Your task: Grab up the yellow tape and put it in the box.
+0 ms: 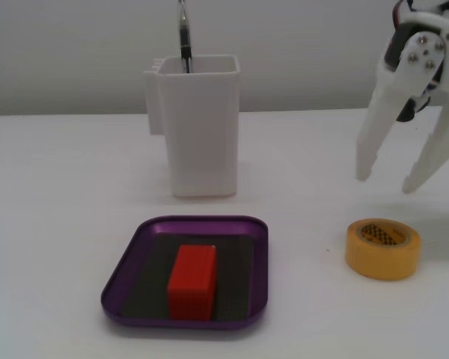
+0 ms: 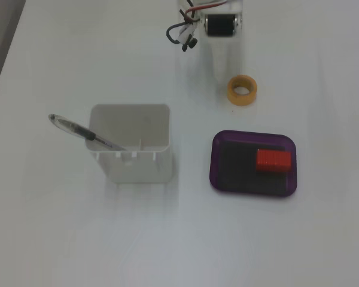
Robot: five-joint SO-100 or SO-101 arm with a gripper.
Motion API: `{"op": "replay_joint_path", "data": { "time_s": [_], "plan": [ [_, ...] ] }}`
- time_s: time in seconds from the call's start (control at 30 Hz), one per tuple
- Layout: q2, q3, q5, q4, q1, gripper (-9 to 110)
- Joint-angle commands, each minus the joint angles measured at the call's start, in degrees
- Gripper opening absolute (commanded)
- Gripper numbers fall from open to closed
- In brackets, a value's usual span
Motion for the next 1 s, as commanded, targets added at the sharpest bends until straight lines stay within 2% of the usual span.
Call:
{"op": "replay_joint_path", "data": {
  "time_s": [0.0, 0.23, 0.97],
  "plan": [
    [-2.3, -2.2, 0.4, 0.1, -2.4, 18],
    [-3.9, -1.6, 0.4, -0.7, -8.3, 18],
    [-4.0, 6.0, -0.1, -5.3, -8.8, 18]
  ]
}}
